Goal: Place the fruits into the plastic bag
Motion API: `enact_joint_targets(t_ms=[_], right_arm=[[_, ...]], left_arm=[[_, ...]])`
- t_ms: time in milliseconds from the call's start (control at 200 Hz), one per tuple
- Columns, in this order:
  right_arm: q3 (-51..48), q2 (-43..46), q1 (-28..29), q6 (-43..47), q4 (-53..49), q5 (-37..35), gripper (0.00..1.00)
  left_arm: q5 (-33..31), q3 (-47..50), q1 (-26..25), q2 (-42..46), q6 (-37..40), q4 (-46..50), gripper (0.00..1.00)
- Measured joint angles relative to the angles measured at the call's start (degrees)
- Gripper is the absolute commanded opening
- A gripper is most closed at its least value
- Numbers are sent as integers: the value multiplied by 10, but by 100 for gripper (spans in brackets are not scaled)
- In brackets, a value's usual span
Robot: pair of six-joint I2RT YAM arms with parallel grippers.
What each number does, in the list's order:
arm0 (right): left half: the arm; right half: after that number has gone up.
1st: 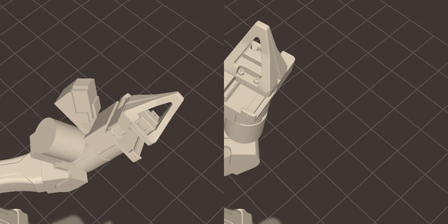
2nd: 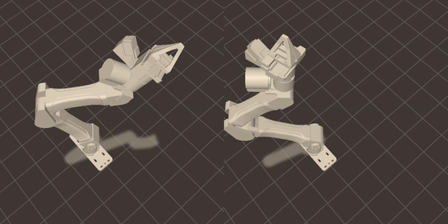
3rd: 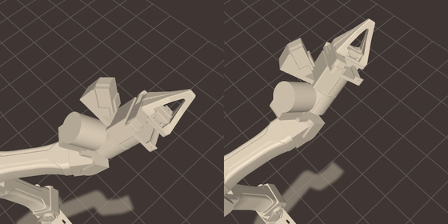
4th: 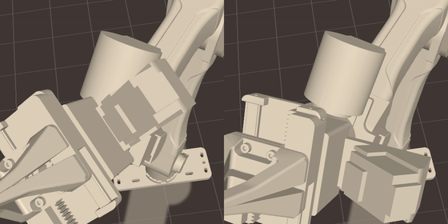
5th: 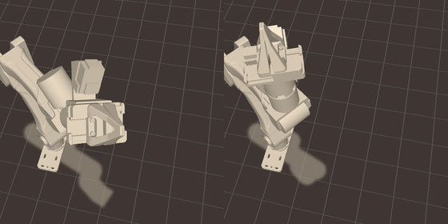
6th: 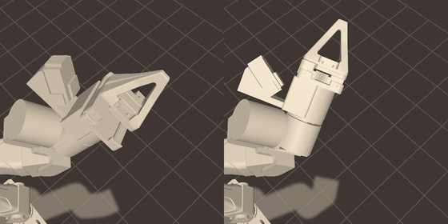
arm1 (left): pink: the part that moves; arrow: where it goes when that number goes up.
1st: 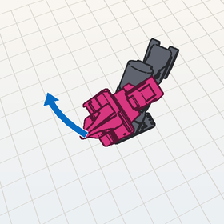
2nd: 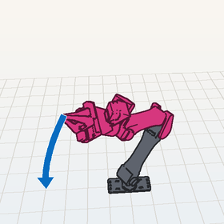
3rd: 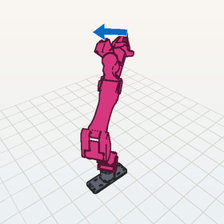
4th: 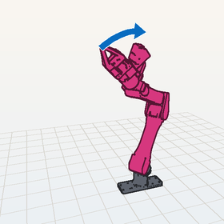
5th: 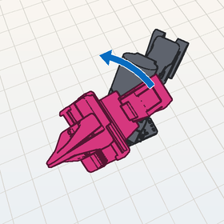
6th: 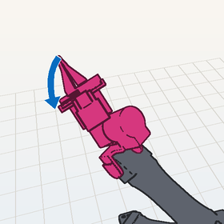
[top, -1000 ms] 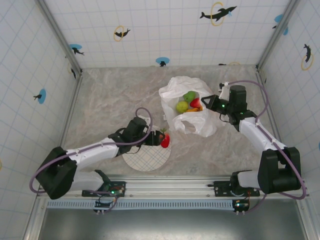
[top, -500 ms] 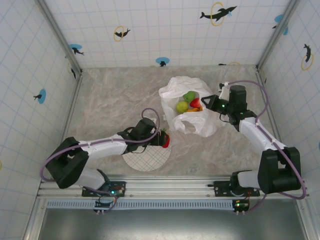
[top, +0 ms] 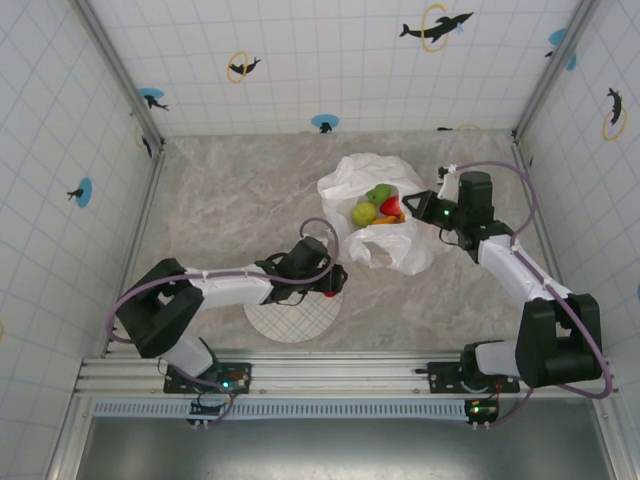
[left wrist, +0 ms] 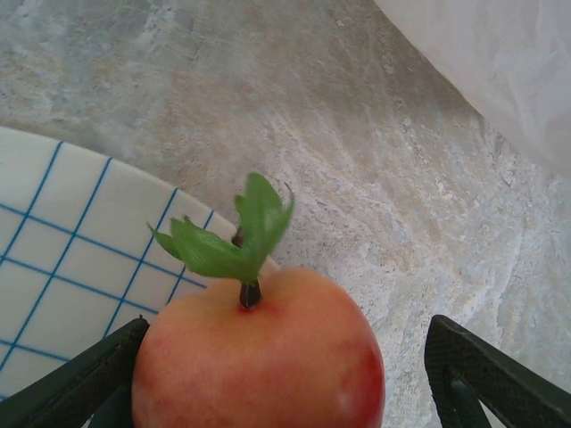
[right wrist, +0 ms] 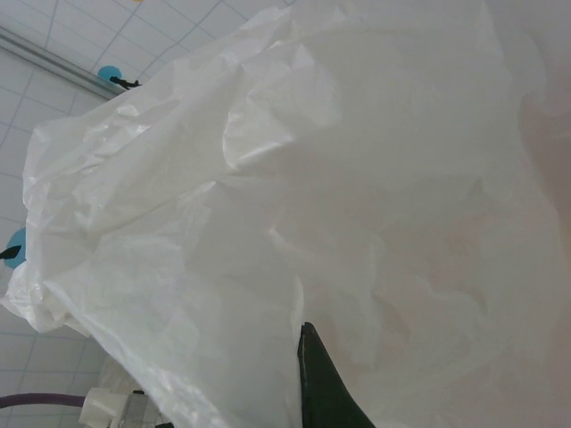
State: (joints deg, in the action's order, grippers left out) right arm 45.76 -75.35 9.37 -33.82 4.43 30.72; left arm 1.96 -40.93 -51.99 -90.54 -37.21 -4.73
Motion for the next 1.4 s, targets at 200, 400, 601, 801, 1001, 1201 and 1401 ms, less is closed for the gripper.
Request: enact_joint_targets(t_ms=[200, 400, 601, 801, 1001, 1201, 1401], right_arm=[[-2, 0, 0, 0, 0, 1, 0], [-3, 0, -1, 2, 0, 2, 0], [-10, 0, -1, 2, 0, 4, 0], [-10, 0, -1, 2, 1, 5, 0], [-10, 0, -1, 2, 1, 6, 0], [-10, 0, -1, 2, 1, 6, 0], [-10, 0, 3, -1, 1, 6, 0]], left_arm=[[-37, -27, -18, -28, 16, 13, 70], [-57, -31, -24, -29, 30, 31, 66], [-61, -24, -24, -7, 43, 48, 60], [-85, -2, -24, 42, 43, 61, 58], [-140, 9, -24, 109, 57, 87, 57], [-173, 5, -23, 177, 90, 86, 56], [-149, -58, -23, 165, 147, 55, 56]])
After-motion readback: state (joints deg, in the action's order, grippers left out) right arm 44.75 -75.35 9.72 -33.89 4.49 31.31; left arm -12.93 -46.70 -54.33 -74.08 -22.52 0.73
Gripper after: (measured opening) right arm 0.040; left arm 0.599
